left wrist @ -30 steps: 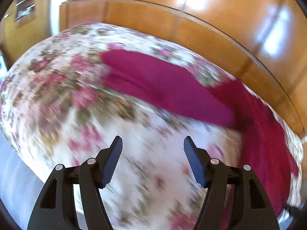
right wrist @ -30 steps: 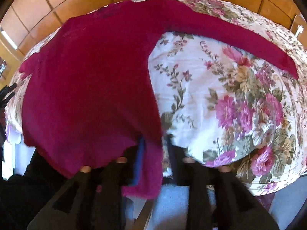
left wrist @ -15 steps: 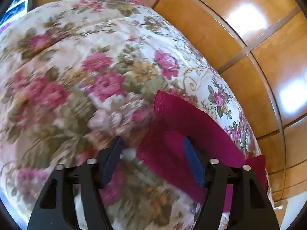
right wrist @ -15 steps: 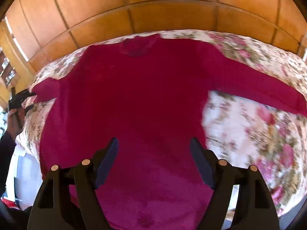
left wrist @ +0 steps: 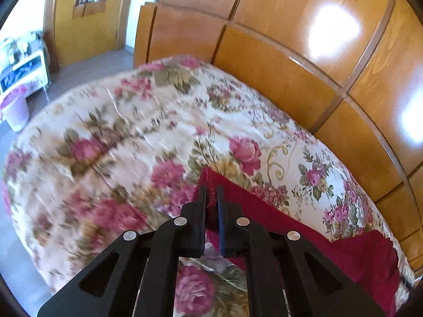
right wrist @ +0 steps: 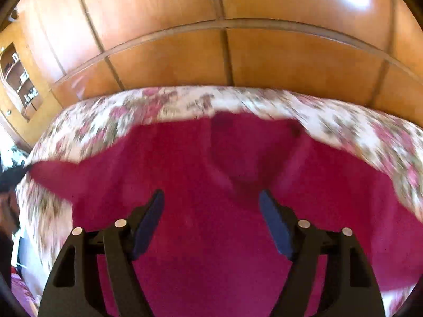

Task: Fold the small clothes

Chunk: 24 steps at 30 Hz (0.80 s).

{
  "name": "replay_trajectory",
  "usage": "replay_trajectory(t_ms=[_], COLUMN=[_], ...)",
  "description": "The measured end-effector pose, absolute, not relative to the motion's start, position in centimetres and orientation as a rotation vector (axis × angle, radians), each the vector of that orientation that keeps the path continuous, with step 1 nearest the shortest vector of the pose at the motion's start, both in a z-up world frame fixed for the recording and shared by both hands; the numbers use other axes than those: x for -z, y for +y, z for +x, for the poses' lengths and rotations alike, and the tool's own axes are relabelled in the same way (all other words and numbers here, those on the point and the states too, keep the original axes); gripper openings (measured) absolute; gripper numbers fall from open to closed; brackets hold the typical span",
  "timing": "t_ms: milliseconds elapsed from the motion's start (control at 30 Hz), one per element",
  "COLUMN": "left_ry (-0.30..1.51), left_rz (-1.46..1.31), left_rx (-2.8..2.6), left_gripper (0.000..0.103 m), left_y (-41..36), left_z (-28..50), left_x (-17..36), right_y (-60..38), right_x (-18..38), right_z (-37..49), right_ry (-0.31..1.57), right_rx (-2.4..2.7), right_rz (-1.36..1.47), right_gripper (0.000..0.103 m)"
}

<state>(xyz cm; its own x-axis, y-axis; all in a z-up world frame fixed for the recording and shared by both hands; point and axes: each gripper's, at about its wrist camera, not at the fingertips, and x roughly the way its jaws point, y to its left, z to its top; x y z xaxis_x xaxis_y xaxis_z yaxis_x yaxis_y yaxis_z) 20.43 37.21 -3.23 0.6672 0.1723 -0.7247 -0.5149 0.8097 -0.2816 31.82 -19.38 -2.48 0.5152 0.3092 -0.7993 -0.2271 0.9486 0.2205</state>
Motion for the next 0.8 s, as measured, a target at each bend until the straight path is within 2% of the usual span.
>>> replay_trajectory(t_ms=[167, 200, 233, 267, 533, 667, 800], left_ry=[0.706, 0.698, 0.685, 0.675, 0.624, 0.617, 0.709], left_rz=[-0.478, -0.473, -0.473, -0.473, -0.452, -0.422, -0.373], left_rx=[-0.384, -0.383, -0.381, -0.382, -0.444, -0.527, -0.583], left_gripper=[0.006, 0.006, 0.006, 0.006, 0.006, 0.006, 0.007], left_y=[37.2, 37.1, 37.1, 37.1, 39.1, 40.7, 41.5], left_z=[19.6, 19.6, 19.4, 19.4, 20.2, 21.2, 23.0], left_x=[1.5, 1.2, 0.8, 0.6, -0.8, -1.1, 1.1], right_y=[-17.8, -17.7, -17.4, -17.0, -12.1, -9.8, -7.7], right_x=[6.1, 6.5, 7.0, 7.0, 1.7, 2.0, 4.9], right_z=[39.3, 40.0, 40.7, 41.1, 43.8, 45.0, 45.2], right_ry=[1.113, 1.126, 1.136, 1.134, 0.987, 0.986, 1.034], right_rx=[-0.32, -0.312, -0.306, -0.312, -0.323, -0.327, -0.291], right_rz=[0.21, 0.217, 0.217, 0.213, 0.13, 0.106, 0.01], right_gripper=[0.053, 0.036, 0.013, 0.003, 0.001, 0.001, 0.003])
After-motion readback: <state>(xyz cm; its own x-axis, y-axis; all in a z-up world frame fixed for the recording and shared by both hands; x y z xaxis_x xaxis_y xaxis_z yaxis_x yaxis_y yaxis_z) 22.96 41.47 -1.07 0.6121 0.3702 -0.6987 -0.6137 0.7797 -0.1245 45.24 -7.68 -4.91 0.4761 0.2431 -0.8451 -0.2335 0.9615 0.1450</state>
